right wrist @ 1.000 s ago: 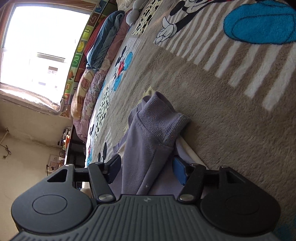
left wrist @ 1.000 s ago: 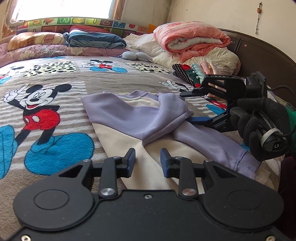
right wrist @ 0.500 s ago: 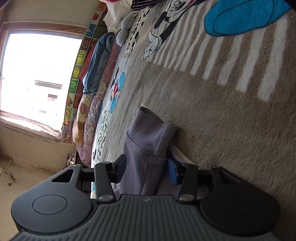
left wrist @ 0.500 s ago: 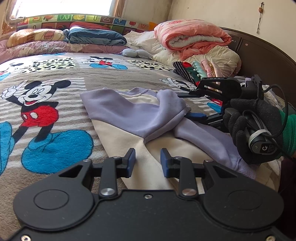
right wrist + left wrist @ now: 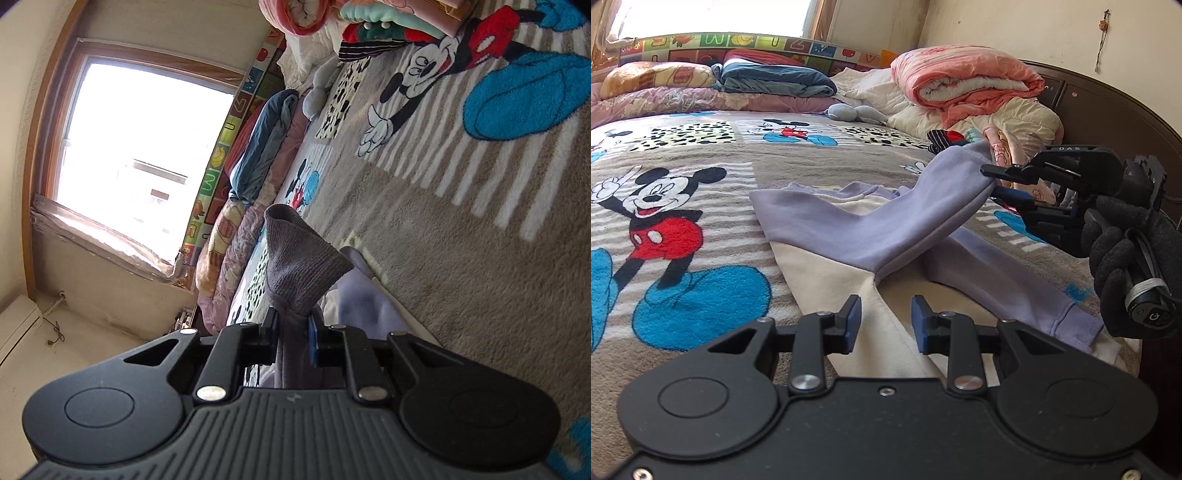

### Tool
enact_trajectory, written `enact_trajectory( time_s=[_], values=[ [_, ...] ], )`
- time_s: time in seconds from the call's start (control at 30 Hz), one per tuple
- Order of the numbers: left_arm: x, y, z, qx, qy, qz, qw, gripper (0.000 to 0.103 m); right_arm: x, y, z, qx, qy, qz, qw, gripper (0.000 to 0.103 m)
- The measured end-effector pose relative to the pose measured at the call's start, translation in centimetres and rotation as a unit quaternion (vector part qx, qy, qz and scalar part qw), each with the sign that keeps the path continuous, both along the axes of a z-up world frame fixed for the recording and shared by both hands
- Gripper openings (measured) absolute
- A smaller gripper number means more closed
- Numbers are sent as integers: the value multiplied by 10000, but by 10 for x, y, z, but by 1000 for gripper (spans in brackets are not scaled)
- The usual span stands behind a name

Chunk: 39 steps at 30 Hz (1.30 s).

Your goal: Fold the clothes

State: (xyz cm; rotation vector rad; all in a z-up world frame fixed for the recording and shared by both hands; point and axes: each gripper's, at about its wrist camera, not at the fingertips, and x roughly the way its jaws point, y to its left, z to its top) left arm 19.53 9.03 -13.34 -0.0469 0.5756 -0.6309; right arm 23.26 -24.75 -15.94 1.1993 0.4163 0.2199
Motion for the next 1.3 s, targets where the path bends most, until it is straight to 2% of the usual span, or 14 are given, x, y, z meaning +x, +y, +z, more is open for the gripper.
enact_trajectory(
  time_s=[0.13, 0.27, 0.47, 0.63, 0.83, 1.13, 1.3],
  values=[
    [-6, 3, 4, -119, -42, -79, 9999, 27, 2, -5, 7, -10, 35, 33, 10000, 17],
    [-15, 23, 13, -328, -121, -14, 9994, 27, 17, -5, 13, -166, 152, 197, 9996, 17],
    [-33, 41, 8, 127, -129, -72, 9998, 27, 41, 0, 36, -670, 87, 530, 9963, 17],
    [-43, 30, 7, 128, -182, -516, 9984, 27, 69, 8, 62, -1003, 51, 794, 9918, 17],
    [-46, -2, 4, 247, -227, -1162, 9927, 27, 90, 14, 83, -1341, 62, 910, 9868, 17],
    [-44, -25, -7, 445, -49, -1478, 9880, 27, 108, 12, 82, -1638, 289, 966, 9813, 17],
    [-51, -39, -13, 473, 52, -1839, 9818, 27, 114, 7, 70, -1690, 528, 1047, 9786, 17]
  ],
)
